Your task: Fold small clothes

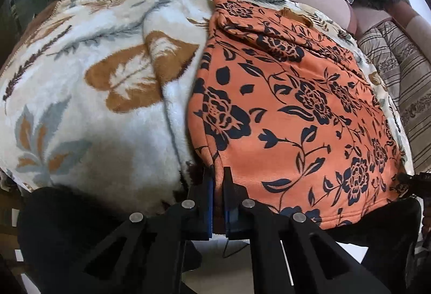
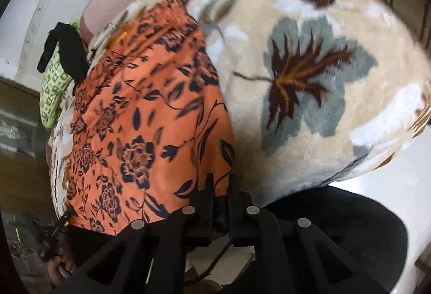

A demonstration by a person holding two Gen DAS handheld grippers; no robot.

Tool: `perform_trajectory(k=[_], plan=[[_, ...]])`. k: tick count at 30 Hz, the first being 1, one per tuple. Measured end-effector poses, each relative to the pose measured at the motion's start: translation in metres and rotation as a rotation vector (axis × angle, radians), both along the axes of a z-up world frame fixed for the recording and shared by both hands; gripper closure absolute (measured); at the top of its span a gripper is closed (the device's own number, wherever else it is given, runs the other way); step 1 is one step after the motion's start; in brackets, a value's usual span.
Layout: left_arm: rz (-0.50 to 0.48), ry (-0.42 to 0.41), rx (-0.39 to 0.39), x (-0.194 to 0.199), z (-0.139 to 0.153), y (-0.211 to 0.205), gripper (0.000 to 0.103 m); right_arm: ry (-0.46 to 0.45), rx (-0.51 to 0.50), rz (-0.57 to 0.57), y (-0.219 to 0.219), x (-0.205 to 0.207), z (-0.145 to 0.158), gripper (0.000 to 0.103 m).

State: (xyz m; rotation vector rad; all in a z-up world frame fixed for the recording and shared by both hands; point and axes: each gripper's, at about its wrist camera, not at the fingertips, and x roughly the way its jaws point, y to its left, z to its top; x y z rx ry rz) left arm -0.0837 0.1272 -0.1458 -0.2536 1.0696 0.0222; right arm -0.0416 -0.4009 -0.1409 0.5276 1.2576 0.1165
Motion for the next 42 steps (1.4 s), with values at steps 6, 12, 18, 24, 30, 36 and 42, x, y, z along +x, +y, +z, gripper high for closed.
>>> perform_trajectory(k=[6, 12, 18, 24, 30, 36, 42], plan=[[-0.014, -0.004, -0.02, 0.008, 0.004, -0.002, 0.098, -0.003, 0.063, 0.001, -0.003, 0.009, 0.0, 0.095], [-0.018, 0.006, 0.009, 0.013, -0.003, -0.004, 0.098, 0.018, 0.053, -0.028, -0.01, 0.013, -0.006, 0.091], [-0.006, 0.014, 0.001, 0.014, -0.007, -0.004, 0.087, 0.039, 0.058, -0.014, -0.01, 0.013, -0.015, 0.09], [0.0, 0.038, -0.038, 0.012, -0.015, -0.002, 0.075, 0.061, 0.109, -0.023, -0.015, 0.012, -0.024, 0.085], [-0.05, 0.006, -0.051, 0.01, -0.005, -0.005, 0.097, 0.041, 0.176, 0.017, -0.013, 0.012, -0.023, 0.082], [-0.058, -0.089, -0.165, 0.02, 0.042, 0.003, 0.097, -0.053, 0.362, 0.001, -0.015, 0.027, 0.009, 0.088], [-0.117, -0.262, -0.216, 0.101, 0.117, 0.014, 0.097, -0.264, 0.515, -0.003, -0.015, 0.111, 0.088, 0.088]])
